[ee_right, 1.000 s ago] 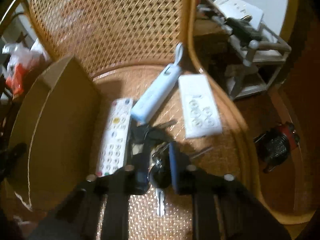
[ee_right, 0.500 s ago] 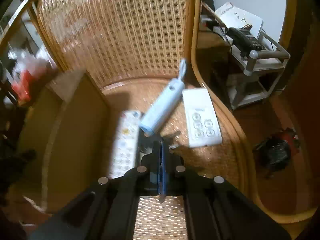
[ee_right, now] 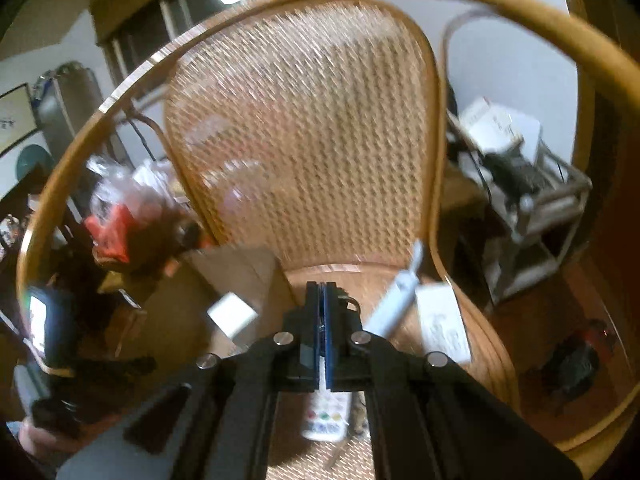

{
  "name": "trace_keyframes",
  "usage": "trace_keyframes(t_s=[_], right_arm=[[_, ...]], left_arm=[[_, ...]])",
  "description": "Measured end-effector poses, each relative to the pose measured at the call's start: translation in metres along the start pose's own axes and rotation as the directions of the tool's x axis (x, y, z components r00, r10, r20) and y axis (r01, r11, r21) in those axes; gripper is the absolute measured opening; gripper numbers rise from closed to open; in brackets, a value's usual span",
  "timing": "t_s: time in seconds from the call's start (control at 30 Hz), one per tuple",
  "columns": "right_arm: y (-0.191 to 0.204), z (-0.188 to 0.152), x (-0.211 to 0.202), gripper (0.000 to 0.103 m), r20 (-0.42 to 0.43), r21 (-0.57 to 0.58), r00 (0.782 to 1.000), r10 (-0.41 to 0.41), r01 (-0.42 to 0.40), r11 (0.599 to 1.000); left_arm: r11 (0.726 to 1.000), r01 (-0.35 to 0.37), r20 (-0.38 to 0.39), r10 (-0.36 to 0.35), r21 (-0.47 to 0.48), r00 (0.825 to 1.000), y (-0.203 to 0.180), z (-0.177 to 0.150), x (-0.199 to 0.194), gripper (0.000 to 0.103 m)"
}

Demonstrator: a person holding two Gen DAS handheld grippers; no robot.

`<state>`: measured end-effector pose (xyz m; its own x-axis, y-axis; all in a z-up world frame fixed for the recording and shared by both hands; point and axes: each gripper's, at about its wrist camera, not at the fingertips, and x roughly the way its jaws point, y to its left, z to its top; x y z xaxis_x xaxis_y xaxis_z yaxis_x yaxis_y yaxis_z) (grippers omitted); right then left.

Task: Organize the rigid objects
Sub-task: 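Lift the keys with the right gripper and carry them into the box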

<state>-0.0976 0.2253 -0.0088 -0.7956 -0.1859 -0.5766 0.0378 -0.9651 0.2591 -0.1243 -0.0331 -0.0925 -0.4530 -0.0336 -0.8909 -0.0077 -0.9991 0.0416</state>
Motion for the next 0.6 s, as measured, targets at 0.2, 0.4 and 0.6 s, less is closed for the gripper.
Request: trace_keyframes(t_s=[0.2, 0.4, 0.6], right_arm=[[0.025, 0.012, -0.014, 0.003, 0.067, 0.018, 0.99, 0.127, -0.129, 0.991], [0.06, 0.008, -0.017, 0.003, 0.075, -0.058, 0.968, 0.24, -0.236, 0.97], [0.076, -0.01, 0.003, 0.003, -0.022, -0.091, 0.967, 0.253, -0.254, 0.963]], left_arm=[[1.0, 0.0, 0.0, 0.0, 0.0, 1.0, 0.0, 0.0, 0.0, 0.003], [1.0, -0.001, 0.0, 0.001, 0.001, 1.0, 0.001, 0.0, 0.0, 0.003], [1.0, 0.0, 0.0, 0.0, 0.003, 1.0, 0.001, 0.0, -0.001, 0.004]])
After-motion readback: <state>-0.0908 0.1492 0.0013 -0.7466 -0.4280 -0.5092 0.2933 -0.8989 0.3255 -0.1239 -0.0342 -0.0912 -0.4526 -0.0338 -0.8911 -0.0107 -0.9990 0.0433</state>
